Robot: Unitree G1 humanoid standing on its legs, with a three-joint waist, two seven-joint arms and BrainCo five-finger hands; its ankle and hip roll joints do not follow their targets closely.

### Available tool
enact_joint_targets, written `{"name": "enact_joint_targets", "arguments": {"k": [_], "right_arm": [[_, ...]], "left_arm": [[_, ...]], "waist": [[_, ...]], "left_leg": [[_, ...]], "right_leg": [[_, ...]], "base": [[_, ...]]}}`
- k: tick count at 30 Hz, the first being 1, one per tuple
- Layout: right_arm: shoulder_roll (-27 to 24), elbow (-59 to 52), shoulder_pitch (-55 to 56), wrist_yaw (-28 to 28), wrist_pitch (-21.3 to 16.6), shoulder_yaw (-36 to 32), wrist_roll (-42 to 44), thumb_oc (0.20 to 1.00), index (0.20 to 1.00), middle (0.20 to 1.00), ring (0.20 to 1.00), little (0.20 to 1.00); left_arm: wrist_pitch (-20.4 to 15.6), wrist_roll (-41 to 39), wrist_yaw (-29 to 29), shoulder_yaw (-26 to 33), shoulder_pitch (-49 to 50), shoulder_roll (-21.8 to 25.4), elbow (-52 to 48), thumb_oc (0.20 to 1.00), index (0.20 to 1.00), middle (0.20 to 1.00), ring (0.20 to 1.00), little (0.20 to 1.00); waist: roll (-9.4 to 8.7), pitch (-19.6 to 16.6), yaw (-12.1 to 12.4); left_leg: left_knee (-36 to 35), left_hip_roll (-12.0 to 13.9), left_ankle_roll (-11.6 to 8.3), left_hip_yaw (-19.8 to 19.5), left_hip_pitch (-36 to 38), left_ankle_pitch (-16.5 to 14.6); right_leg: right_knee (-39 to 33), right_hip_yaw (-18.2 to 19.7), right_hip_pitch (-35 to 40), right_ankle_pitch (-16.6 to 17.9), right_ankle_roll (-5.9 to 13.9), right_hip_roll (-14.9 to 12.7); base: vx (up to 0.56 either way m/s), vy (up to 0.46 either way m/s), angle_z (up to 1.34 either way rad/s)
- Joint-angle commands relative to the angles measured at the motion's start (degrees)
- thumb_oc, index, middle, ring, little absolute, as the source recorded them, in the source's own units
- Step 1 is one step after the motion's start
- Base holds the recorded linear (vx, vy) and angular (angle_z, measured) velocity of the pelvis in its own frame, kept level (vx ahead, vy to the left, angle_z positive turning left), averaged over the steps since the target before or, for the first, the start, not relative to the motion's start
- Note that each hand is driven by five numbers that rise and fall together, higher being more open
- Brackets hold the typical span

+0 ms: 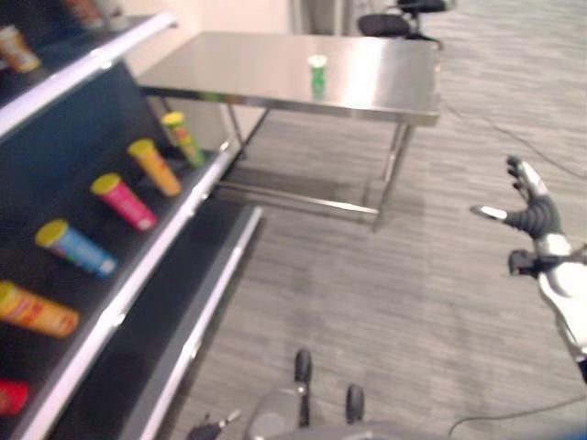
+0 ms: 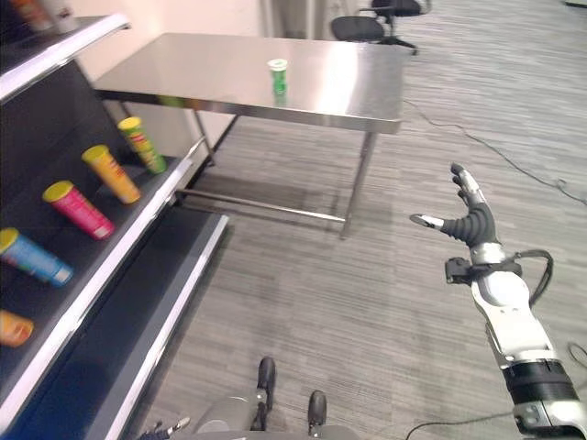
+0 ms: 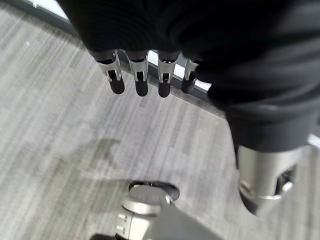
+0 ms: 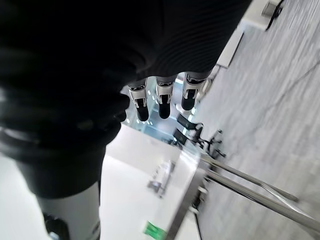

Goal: Put the goods on the table back onto the shelves and tidy them up.

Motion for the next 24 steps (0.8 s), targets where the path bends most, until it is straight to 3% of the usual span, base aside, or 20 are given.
{"name": "enact_joint_targets", "arguments": {"k": [1,3,6,7,8,10,11,12,14,16,18,19,21,24], "right_arm": [[0.9,-1.7,-5.7,-0.3,-2.5,-0.2,0.9,1.0,1.0,1.0,1.0,1.0],[1.6,-1.1,-6.9,-0.7,-2.3,0.7,-0.4,1.0,1.0,1.0,1.0,1.0],[2.1,-0.1,-9.1,-1.2,-1.8,2.0,-1.6,1.0,1.0,1.0,1.0,1.0],[2.0,0.0,-9.1,-1.2,-1.8,2.0,-1.6,1.0,1.0,1.0,1.0,1.0],[2.1,0.3,-10.4,-1.5,-1.7,2.4,-1.3,1.0,1.0,1.0,1.0,1.0],[2.4,2.1,-11.3,-2.3,-1.9,2.7,-1.0,1.0,1.0,1.0,1.0,1.0],[2.3,2.3,-11.6,-2.4,-1.8,2.5,-0.8,1.0,1.0,1.0,1.0,1.0],[1.9,2.9,-12.3,-2.5,-1.7,2.6,-0.5,1.0,1.0,1.0,1.0,1.0],[0.4,3.6,-13.8,-2.5,-1.6,2.8,0.0,1.0,1.0,1.0,1.0,1.0],[-1.1,4.9,-14.9,-2.6,-1.4,2.9,0.9,1.0,1.0,1.0,1.0,1.0],[-2.2,5.4,-14.9,-3.1,-1.5,2.1,1.7,1.0,1.0,1.0,1.0,1.0],[-2.2,5.5,-14.9,-3.1,-1.5,2.1,1.7,1.0,1.0,1.0,1.0,1.0],[-2.9,5.1,-14.4,-3.5,-1.7,0.9,1.9,1.0,1.0,1.0,1.0,1.0],[-3.5,5.1,-14.4,-3.5,-1.6,0.6,1.7,1.0,1.0,1.0,1.0,1.0]], "left_arm": [[-1.3,1.1,1.2,-0.1,0.3,4.4,-2.7,1.0,1.0,1.0,1.0,1.0],[-1.3,0.3,1.4,0.3,0.2,4.9,-3.6,1.0,1.0,1.0,1.0,1.0],[-1.5,-1.4,1.7,-0.3,-0.5,6.1,-6.1,1.0,1.0,1.0,1.0,1.0],[-1.5,-1.4,1.7,-0.3,-0.5,6.0,-6.1,1.0,1.0,1.0,1.0,1.0],[-1.4,-2.2,2.0,-1.2,-1.1,6.8,-7.3,1.0,1.0,1.0,1.0,1.0],[-1.4,-2.5,2.2,-1.8,-1.6,7.7,-8.1,1.0,1.0,1.0,1.0,1.0],[-1.5,-2.8,2.2,-1.8,-1.7,8.1,-8.7,1.0,1.0,1.0,1.0,1.0],[-1.7,-3.2,2.3,-1.9,-1.8,8.4,-8.9,1.0,1.0,1.0,1.0,1.0],[-1.9,-3.5,2.2,-2.1,-2.2,8.8,-8.7,1.0,1.0,1.0,1.0,1.0],[-1.9,-3.2,2.3,-2.4,-2.4,8.8,-7.6,1.0,1.0,1.0,1.0,1.0],[-1.8,-2.3,2.3,-2.3,-2.4,8.5,-5.8,1.0,1.0,1.0,1.0,1.0],[-1.8,-2.3,2.3,-2.3,-2.4,8.5,-5.8,1.0,1.0,1.0,1.0,1.0],[-1.8,-1.5,2.2,-1.6,-2.5,7.9,-4.2,1.0,1.0,1.0,1.0,1.0],[-1.7,-0.9,2.0,-1.2,-1.9,7.4,-3.4,1.0,1.0,1.0,1.0,1.0]], "waist": [[-6.35,-2.5,4.5],[-8.09,-3.6,5.3],[-9.6,-2.9,5.9],[-9.47,-3.0,6.0],[-8.94,-1.7,5.1],[-8.44,-0.9,4.4],[-8.15,-0.9,4.7],[-8.43,-0.4,4.8],[-8.54,-0.3,4.8],[-8.93,0.5,3.9],[-9.17,1.2,2.9],[-9.19,1.1,2.8],[-8.84,1.8,1.5],[-8.81,2.4,0.6]], "left_leg": [[-4.9,-2.1,2.1,1.7,-3.7,9.7],[-4.9,-2.7,3.3,2.8,-1.8,7.9],[-4.9,-3.8,5.77,3.5,1.6,5.5],[-4.9,-3.6,5.74,3.5,1.5,5.6],[-4.9,-3.7,6.97,2.0,4.6,4.3],[-4.9,-3.3,7.54,0.3,6.8,3.0],[-4.9,-2.9,7.57,-0.1,7.6,2.5],[-4.9,-2.9,7.33,-1.0,8.7,1.5],[-4.9,-2.8,6.73,-2.3,9.4,0.3],[-4.9,-3.3,6.2,-5.1,11.4,-1.5],[-4.9,-3.7,5.7,-7.7,13.6,-3.3],[-4.9,-3.7,5.7,-7.7,13.5,-3.2],[-4.9,-3.2,5.06,-10.8,16.0,-4.8],[-4.9,-2.6,4.18,-13.3,18.3,-6.3]], "right_leg": [[0.6,0.1,12.3,-8.3,6.58,-3.1],[4.2,-1.1,12.4,-7.0,8.33,-5.7],[19.8,-2.5,6.7,2.3,12.82,-9.2],[19.7,-2.4,6.5,2.5,12.78,-9.0],[30.8,-2.3,1.6,7.4,12.77,-9.2],[38.1,-3.2,-2.1,6.0,11.47,-10.2],[38.2,-4.5,-3.4,5.0,10.99,-11.5],[35.9,-6.6,-4.6,3.0,10.63,-13.9],[26.9,-9.4,-4.6,1.8,10.32,-15.7],[15.3,-9.5,-5.4,2.4,10.8,-15.0],[5.9,-6.9,-7.2,4.9,11.94,-13.0],[5.6,-7.0,-7.2,5.1,11.95,-13.1],[0.2,-5.1,-11.9,9.1,13.87,-12.2],[-1.8,-5.3,-13.7,11.4,14.37,-12.6]], "base": [[0.39,0.09,-0.11],[0.34,0.093,0.06],[0.22,0.092,-0.26],[0.18,0.125,0.09],[0.18,0.109,0.38],[0.25,0.083,0.63],[0.26,-0.017,0.64],[0.24,-0.063,0.57],[0.24,-0.125,0.28],[0.27,-0.181,0.5],[0.26,-0.15,0.51],[0.22,-0.092,0.55],[0.38,-0.134,0.89],[0.33,-0.148,0.85]]}}
